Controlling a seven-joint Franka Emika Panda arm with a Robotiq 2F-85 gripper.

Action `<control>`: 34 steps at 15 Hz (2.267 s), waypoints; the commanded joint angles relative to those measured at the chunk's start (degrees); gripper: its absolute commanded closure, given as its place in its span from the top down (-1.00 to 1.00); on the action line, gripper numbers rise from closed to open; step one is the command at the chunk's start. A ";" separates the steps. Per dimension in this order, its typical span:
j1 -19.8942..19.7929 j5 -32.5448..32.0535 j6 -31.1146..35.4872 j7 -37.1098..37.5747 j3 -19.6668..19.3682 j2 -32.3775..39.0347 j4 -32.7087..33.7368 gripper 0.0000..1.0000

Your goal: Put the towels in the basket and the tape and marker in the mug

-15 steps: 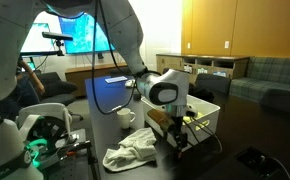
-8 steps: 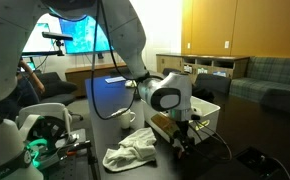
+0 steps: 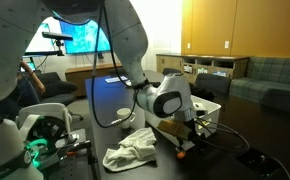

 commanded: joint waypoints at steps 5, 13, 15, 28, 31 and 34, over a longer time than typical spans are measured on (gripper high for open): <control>-7.05 0.48 2.91 -8.92 7.59 -1.40 -2.48 1.00; -6.69 2.29 3.53 -5.21 8.71 -4.53 -9.47 1.00; -6.61 2.70 3.73 -4.60 8.92 -4.76 -10.52 1.00; -3.00 6.70 -1.35 1.50 7.09 -1.26 -3.60 1.00; -2.39 6.37 -3.42 1.91 6.27 -1.69 -3.56 1.00; -0.76 5.86 -6.42 3.05 4.50 -1.91 -3.12 1.00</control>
